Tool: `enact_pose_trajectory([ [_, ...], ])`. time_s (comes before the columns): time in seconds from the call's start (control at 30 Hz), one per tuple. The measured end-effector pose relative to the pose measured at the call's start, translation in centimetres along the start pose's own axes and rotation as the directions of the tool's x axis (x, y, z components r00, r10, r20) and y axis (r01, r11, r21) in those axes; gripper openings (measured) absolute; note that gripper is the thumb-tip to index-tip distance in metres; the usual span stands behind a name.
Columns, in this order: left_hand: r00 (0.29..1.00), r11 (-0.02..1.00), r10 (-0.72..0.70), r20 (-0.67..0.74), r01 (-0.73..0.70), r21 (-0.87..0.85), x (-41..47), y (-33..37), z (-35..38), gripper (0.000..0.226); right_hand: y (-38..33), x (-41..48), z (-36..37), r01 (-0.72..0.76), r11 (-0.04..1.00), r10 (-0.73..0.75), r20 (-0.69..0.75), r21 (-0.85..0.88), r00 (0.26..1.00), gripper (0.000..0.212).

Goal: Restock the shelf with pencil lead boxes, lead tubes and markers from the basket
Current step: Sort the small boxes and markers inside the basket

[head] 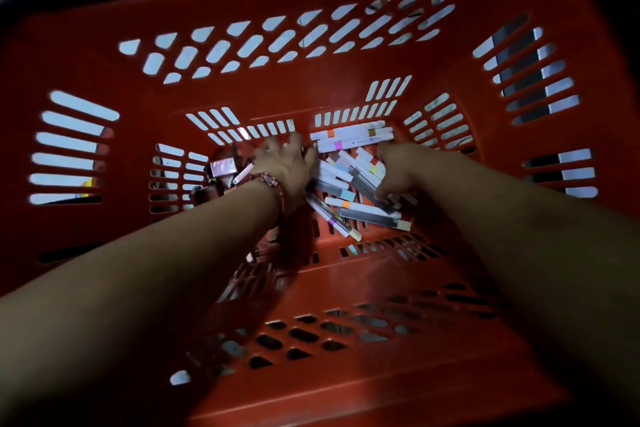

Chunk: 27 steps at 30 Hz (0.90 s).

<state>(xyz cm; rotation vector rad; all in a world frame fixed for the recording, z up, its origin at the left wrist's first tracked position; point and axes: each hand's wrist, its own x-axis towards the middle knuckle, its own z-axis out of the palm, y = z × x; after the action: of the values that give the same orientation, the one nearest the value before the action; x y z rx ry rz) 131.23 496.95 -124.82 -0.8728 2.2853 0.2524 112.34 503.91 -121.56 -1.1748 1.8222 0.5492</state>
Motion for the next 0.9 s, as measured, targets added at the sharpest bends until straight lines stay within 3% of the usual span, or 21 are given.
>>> enact_pose_trajectory([
  [0.1, 0.996, 0.995, 0.084, -0.003, -0.084, -0.050, 0.8, -0.2, 0.3, 0.057, 0.0, 0.0, 0.1, -0.002, 1.000, 0.002, -0.026, 0.003, 1.000, 0.069],
  [0.27, 0.947, 0.949, 0.314, -0.070, -0.314, 0.010, 0.4, 1.1, 0.3, 0.054, 0.0, 0.0, -0.1, -0.026, 1.000, 0.026, -0.006, 0.015, 1.000, 0.053],
  [0.33, 0.938, 0.936, 0.336, -0.090, -0.343, -0.076, 0.0, 0.9, 0.3, 0.064, 0.2, 0.0, -0.4, -0.032, 0.999, 0.032, -0.021, 0.010, 0.999, 0.049],
  [0.4, 0.957, 0.941, 0.267, -0.111, -0.283, -0.186, -0.1, 0.3, 0.5, 0.065, 0.3, 0.0, -0.7, -0.037, 0.999, 0.036, -0.034, -0.005, 0.999, 0.051],
  [0.5, 0.980, 0.987, 0.109, -0.166, -0.126, -0.096, 0.1, -1.2, 1.1, 0.061, 0.3, 0.3, -0.8, -0.074, 0.997, 0.074, -0.012, -0.025, 0.997, 0.060],
  [0.63, 0.997, 0.972, 0.032, -0.063, -0.046, -0.230, 1.5, -3.4, 2.1, 0.042, 0.3, 0.2, -0.8, -0.068, 0.997, 0.069, -0.042, 0.025, 0.997, 0.058],
  [0.73, 0.993, 0.976, 0.028, -0.114, -0.052, -0.211, 1.9, -4.0, 2.1, 0.035, 0.6, 0.2, -0.6, -0.060, 0.996, 0.064, -0.063, 0.065, 0.996, 0.051],
  [0.9, 0.981, 0.989, 0.134, -0.143, -0.141, -0.042, 0.8, -2.5, 0.2, 0.033, 0.5, 0.5, -0.4, -0.049, 0.996, 0.054, -0.067, 0.069, 0.996, 0.047],
])
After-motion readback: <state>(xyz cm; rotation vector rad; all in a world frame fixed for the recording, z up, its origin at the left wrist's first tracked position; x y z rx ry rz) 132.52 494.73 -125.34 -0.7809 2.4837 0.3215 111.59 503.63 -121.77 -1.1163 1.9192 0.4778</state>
